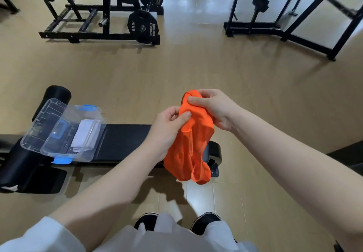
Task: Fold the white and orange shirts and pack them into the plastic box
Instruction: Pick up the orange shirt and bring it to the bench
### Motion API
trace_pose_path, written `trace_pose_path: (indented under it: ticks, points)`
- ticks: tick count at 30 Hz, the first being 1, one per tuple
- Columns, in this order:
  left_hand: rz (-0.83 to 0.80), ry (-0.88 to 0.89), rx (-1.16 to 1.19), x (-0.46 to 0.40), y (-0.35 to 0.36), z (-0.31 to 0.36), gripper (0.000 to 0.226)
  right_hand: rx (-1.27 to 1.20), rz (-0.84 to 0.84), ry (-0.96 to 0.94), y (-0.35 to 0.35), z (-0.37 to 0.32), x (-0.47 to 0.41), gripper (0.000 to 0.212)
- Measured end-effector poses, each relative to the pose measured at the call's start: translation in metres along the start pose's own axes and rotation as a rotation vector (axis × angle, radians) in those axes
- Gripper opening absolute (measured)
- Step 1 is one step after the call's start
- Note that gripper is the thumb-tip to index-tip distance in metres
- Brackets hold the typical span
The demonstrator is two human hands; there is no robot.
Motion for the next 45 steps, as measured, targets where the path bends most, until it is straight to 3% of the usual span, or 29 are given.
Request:
trace_pose_path:
  ticks: [2, 4, 9, 12, 15, 18, 23, 26, 30, 32, 35, 39, 42, 45]
  points:
    - [0.030, -0.010, 0.063, 0.001, 0.002, 0.010, 0.009, -0.005, 0.090, -0.025, -0.013, 0.002, -0.001, 0.031]
    - [0.044, -0.015, 0.069, 0.003, 0.005, 0.019, 0.013, 0.046, 0.081, -0.096, -0.021, 0.003, 0.003, 0.038]
    - [0.060, -0.027, 0.055, 0.005, 0.013, 0.036, 0.018, 0.175, -0.130, -0.414, -0.012, -0.009, 0.031, 0.021]
    - [0.016, 0.016, 0.010, 0.010, 0.022, 0.048, 0.015, 0.216, -0.070, -0.486, -0.015, -0.017, 0.035, 0.021]
    - [-0.034, 0.051, -0.080, 0.017, 0.028, 0.052, 0.019, 0.201, 0.013, -0.484, -0.025, -0.024, 0.032, 0.022]
    - [-0.066, 0.052, -0.124, 0.026, 0.033, 0.047, 0.023, 0.095, -0.017, -0.441, -0.029, -0.025, 0.031, 0.021]
    - [0.134, 0.199, -0.241, 0.030, 0.032, 0.053, 0.035, -0.030, -0.117, -0.298, -0.029, -0.013, 0.029, 0.011]
    - [0.191, 0.279, -0.131, 0.033, 0.038, 0.062, 0.047, -0.105, -0.272, -0.205, -0.025, 0.005, 0.031, 0.021]
    - [0.392, 0.395, -0.126, 0.040, 0.027, 0.075, 0.031, 0.235, -0.420, -0.323, -0.029, 0.027, 0.032, 0.020]
    - [0.462, 0.437, -0.108, 0.042, 0.017, 0.082, 0.028, 0.388, -0.462, -0.311, -0.033, 0.042, 0.028, 0.029]
    - [0.495, 0.459, -0.085, 0.042, 0.005, 0.092, 0.028, 0.594, -0.528, -0.264, -0.036, 0.064, 0.027, 0.040]
    - [0.526, 0.472, -0.006, 0.043, -0.008, 0.097, 0.029, 0.972, -0.571, -0.316, -0.038, 0.087, 0.018, 0.033]
    - [0.551, 0.458, 0.078, 0.043, -0.020, 0.096, 0.028, 1.317, -0.504, -0.300, -0.047, 0.100, 0.007, 0.028]
    - [0.575, 0.464, 0.092, 0.042, -0.034, 0.094, 0.028, 1.442, -0.315, -0.295, -0.058, 0.095, -0.004, 0.028]
Point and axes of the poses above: each hand's wrist, its own x-axis away from the middle knuckle, its own y-axis out of the palm, z = x × y, the point moved 6 cm from there along -x, towards the middle knuckle, and after that the axes turned 9 degrees about z, right-handed, at the moved point
